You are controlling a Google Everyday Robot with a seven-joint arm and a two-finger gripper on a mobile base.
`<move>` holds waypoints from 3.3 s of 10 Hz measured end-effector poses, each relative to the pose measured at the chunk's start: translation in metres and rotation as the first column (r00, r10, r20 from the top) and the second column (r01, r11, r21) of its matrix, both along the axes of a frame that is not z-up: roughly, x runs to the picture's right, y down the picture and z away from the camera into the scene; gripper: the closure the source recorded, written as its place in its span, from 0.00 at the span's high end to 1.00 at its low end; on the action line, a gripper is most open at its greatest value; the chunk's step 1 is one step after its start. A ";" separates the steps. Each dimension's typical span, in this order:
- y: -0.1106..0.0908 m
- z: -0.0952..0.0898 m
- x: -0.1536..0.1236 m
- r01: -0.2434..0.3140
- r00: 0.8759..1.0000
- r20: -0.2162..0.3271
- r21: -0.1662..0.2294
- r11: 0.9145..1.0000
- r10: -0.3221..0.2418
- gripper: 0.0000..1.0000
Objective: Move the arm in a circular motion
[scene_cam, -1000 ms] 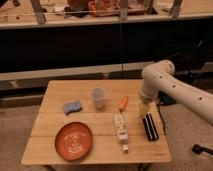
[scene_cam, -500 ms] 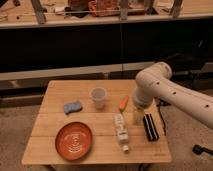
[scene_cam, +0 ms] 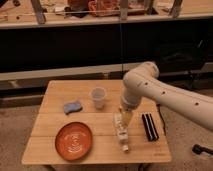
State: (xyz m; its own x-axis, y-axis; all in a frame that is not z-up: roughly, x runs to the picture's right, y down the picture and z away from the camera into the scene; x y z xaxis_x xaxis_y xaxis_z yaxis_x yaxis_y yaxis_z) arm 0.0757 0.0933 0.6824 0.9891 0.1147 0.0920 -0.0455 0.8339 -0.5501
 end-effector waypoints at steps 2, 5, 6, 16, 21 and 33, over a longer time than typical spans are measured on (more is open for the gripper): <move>-0.017 0.005 -0.013 0.041 0.999 0.009 0.020 0.999 -0.041 0.80; -0.043 0.018 -0.031 0.116 0.993 0.034 0.037 0.993 -0.117 0.80; -0.050 0.025 -0.035 0.135 0.990 0.038 0.039 0.990 -0.137 0.80; -0.117 0.109 -0.033 0.194 0.981 -0.002 0.036 0.980 -0.194 0.80; -0.135 0.141 -0.011 0.152 0.987 -0.056 -0.010 0.988 -0.152 0.80; -0.060 0.093 0.126 -0.031 0.969 -0.246 -0.033 0.999 0.021 0.80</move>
